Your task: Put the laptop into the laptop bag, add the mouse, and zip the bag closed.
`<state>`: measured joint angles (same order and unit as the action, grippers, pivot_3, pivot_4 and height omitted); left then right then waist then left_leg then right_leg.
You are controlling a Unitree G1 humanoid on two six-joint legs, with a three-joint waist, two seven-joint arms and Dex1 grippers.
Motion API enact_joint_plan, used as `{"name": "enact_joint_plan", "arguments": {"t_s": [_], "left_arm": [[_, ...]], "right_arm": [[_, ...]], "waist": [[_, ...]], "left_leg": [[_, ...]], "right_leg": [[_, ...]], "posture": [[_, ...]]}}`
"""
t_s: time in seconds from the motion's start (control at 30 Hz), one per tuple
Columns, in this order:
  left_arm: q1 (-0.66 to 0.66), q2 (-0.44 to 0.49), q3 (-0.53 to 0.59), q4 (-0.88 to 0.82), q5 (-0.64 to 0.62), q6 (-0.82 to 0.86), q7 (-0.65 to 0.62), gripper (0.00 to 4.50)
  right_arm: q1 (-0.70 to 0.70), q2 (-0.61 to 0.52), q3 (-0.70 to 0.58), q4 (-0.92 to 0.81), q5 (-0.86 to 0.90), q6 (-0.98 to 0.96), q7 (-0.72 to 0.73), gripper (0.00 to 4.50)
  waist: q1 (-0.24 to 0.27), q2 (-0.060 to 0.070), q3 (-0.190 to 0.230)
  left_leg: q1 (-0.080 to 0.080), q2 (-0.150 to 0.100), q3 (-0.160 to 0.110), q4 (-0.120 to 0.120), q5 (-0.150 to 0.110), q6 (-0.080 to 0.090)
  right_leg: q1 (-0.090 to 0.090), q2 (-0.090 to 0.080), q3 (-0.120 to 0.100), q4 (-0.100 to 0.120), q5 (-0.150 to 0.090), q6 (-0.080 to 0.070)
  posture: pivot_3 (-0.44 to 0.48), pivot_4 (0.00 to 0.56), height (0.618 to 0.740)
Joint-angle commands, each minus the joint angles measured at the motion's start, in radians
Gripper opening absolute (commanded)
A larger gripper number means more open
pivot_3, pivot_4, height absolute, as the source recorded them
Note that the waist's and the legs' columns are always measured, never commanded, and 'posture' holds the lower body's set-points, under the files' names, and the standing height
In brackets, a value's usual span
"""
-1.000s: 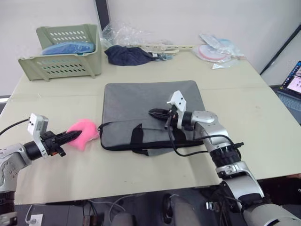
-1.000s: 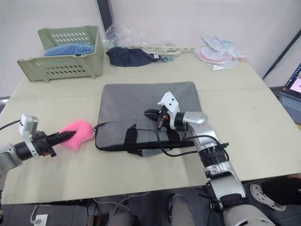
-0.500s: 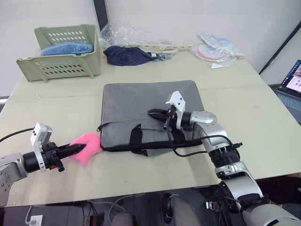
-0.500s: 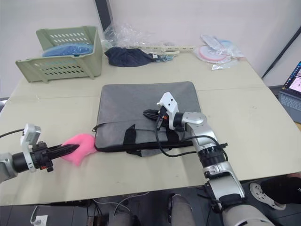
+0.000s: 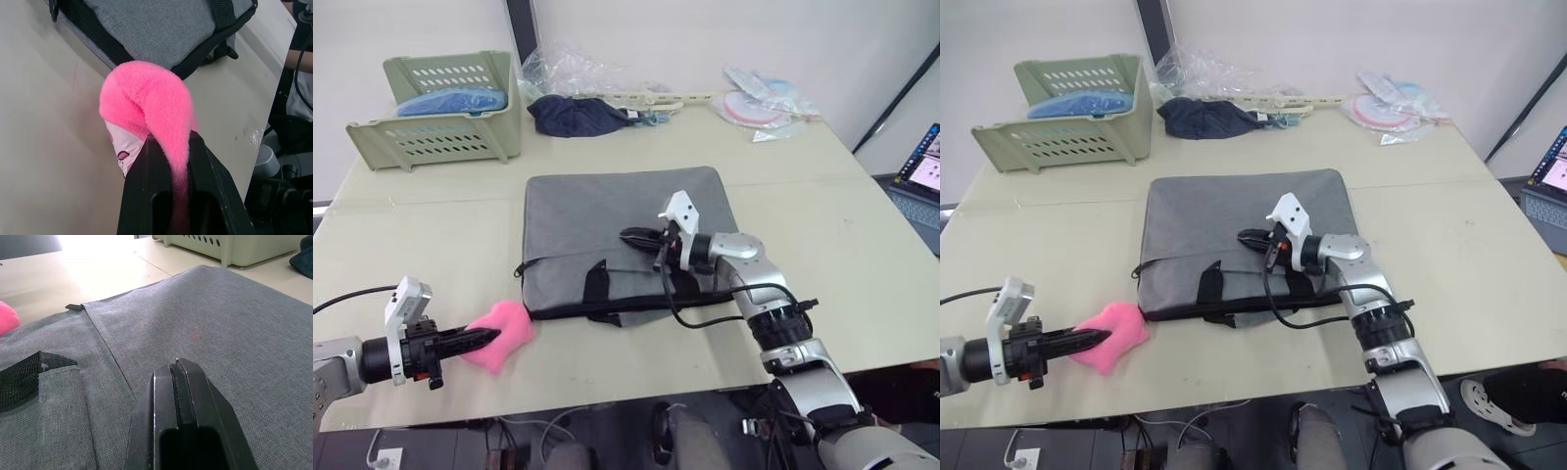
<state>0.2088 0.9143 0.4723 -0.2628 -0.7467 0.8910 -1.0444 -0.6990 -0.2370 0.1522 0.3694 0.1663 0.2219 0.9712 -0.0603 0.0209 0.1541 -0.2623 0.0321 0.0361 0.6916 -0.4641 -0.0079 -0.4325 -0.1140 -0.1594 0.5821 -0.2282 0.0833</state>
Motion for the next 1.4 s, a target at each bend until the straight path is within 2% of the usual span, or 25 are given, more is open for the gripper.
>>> {"name": "enact_joint_plan", "arguments": {"t_s": [0.03,0.2,0.43,0.57,0.63,0.83,0.87,1.0,1.13,1.3,1.4], "left_arm": [[0.013,-0.028,-0.03,-0.078,-0.045,0.021,0.011,0.02],[-0.01,-0.071,-0.059,-0.141,-0.078,0.054,0.066,0.02],[-0.019,-0.059,-0.042,-0.111,-0.069,0.049,0.08,0.02],[-0.039,-0.059,-0.024,-0.078,-0.055,0.058,0.12,1.26],[-0.037,-0.057,-0.02,-0.07,-0.063,0.064,0.114,2.16],[0.026,-0.027,-0.023,-0.11,-0.031,0.066,0.12,4.35],[0.059,-0.013,-0.012,-0.129,-0.039,0.074,0.103,4.46],[0.144,0.013,0.039,-0.182,-0.075,0.1,0.066,4.46],[0.271,0.045,0.173,-0.234,-0.09,0.119,0.003,4.46],[0.299,0.091,0.271,-0.184,-0.077,0.105,-0.056,4.46],[0.203,0.136,0.358,-0.102,-0.122,0.132,-0.067,4.46]], "right_arm": [[0.088,0.013,0.096,0.074,-0.045,0.097,0.011,0.0],[0.087,0.016,0.096,0.064,-0.045,0.103,0.01,0.0],[0.084,0.014,0.096,0.072,-0.048,0.099,0.011,0.0],[0.083,0.015,0.096,0.073,-0.049,0.098,0.01,0.0],[0.082,0.016,0.096,0.076,-0.049,0.096,0.01,0.0],[0.083,0.017,0.095,0.078,-0.05,0.094,0.008,0.0],[0.083,0.017,0.095,0.077,-0.05,0.093,0.008,0.0],[0.083,0.017,0.093,0.078,-0.05,0.092,0.008,0.0],[0.085,0.018,0.093,0.075,-0.05,0.091,0.009,0.0],[0.086,0.018,0.094,0.076,-0.05,0.091,0.011,0.0],[0.08,0.019,0.094,0.081,-0.052,0.088,0.012,0.0]], "waist": [[0.0,0.0,0.0],[0.001,0.0,0.0],[0.002,0.001,0.0],[0.003,0.002,0.0],[0.003,0.002,0.0],[0.001,0.003,0.0],[0.001,0.003,0.0],[-0.002,0.004,0.0],[-0.004,0.002,-0.001],[0.001,0.003,-0.001],[0.001,0.003,-0.001]], "left_leg": [[0.0,0.0,0.0,0.0,0.0,0.0],[0.0,0.0,0.0,0.0,0.0,0.0],[0.0,0.0,0.0,0.0,0.0,0.0],[0.0,0.0,0.0,0.0,0.0,0.0],[0.0,0.0,0.0,0.0,0.0,0.0],[0.0,0.0,0.0,0.0,0.0,0.0],[0.0,0.0,0.0,0.0,0.0,0.0],[0.0,0.001,0.0,-0.001,-0.001,-0.002],[0.0,0.002,0.0,-0.001,-0.001,-0.002],[-0.001,0.004,0.001,-0.001,-0.001,-0.005],[-0.001,0.004,0.002,-0.001,-0.001,-0.006]], "right_leg": [[0.0,0.0,0.0,0.0,0.0,0.0],[0.0,0.0,0.001,0.0,0.0,0.0],[0.0,0.0,0.001,0.0,0.0,0.0],[0.0,0.0,0.001,0.0,0.0,-0.001],[0.0,0.0,0.001,0.0,0.0,-0.001],[0.0,0.0,0.001,0.0,-0.001,-0.001],[0.0,0.0,0.001,0.0,-0.001,-0.002],[-0.001,0.0,0.001,0.001,-0.003,-0.006],[-0.002,0.0,0.001,0.002,-0.004,-0.007],[-0.007,0.003,0.0,0.006,-0.007,-0.01],[-0.007,0.003,0.0,0.007,-0.007,-0.011]], "posture": [[0.0,0.15,0.74],[0.0,0.15,0.74],[0.0,0.15,0.74],[0.0,0.15,0.74],[0.0,0.15,0.74],[0.0,0.15,0.74],[0.0,0.15,0.74],[0.0,0.15,0.74],[0.0,0.15,0.74],[0.0,0.15,0.74],[0.0,0.15,0.74]]}}
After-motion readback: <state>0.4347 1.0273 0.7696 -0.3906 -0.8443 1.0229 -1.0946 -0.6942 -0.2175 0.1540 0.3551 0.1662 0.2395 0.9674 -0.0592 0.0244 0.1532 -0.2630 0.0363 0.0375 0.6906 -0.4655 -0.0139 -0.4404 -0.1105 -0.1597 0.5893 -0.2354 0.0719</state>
